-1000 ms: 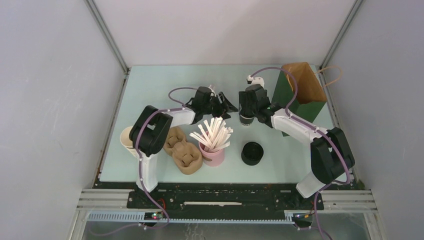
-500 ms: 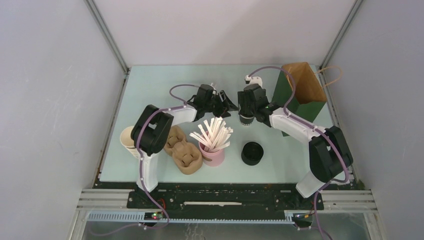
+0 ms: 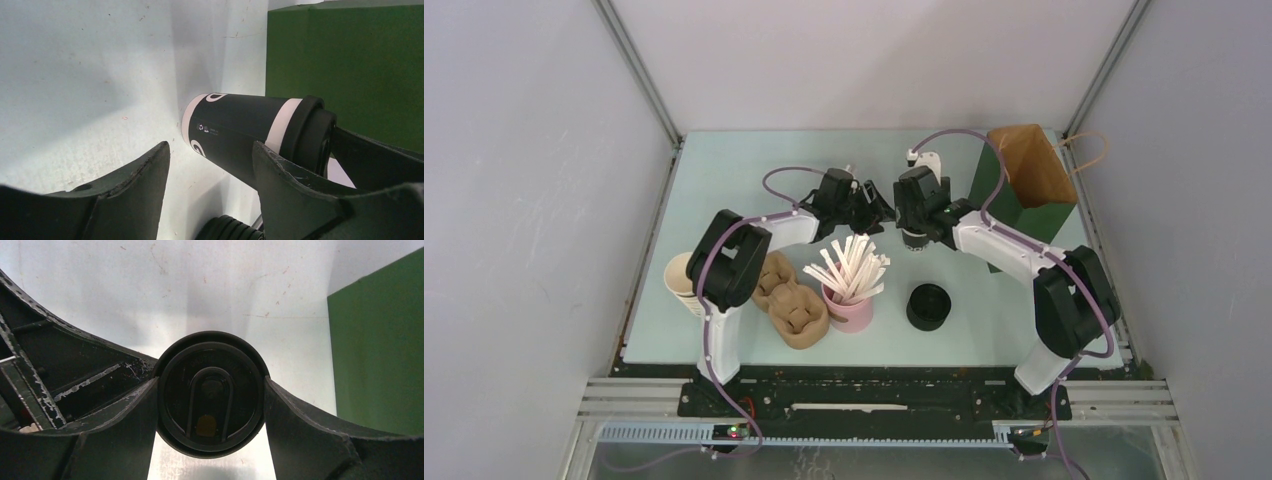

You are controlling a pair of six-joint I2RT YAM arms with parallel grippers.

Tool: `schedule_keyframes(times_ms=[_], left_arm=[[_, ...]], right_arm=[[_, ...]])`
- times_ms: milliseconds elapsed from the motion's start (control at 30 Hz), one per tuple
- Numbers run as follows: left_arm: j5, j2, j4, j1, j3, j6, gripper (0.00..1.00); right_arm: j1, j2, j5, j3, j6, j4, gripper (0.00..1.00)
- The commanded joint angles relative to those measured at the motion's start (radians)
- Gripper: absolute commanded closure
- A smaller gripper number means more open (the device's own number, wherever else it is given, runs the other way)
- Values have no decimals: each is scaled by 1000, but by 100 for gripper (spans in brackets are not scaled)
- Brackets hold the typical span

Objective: Pack the takeout coffee

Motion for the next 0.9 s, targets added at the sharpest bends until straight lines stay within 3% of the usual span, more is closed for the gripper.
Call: schedule_keyframes(times_ms=[0, 367, 467, 867], left_arm=[[63, -42, 49, -68, 49, 1, 33], [57, -79, 42, -52, 16, 10, 31], [59, -97, 51, -45, -12, 7, 31], [88, -213, 40, 8, -163, 61, 25]], right_arm=[[32, 128, 4, -107, -2, -315, 26], [-13, 83, -83, -136, 21, -238, 25], [8, 86, -45, -140, 31, -240, 25], [-35, -24, -187, -174, -2, -147, 23]])
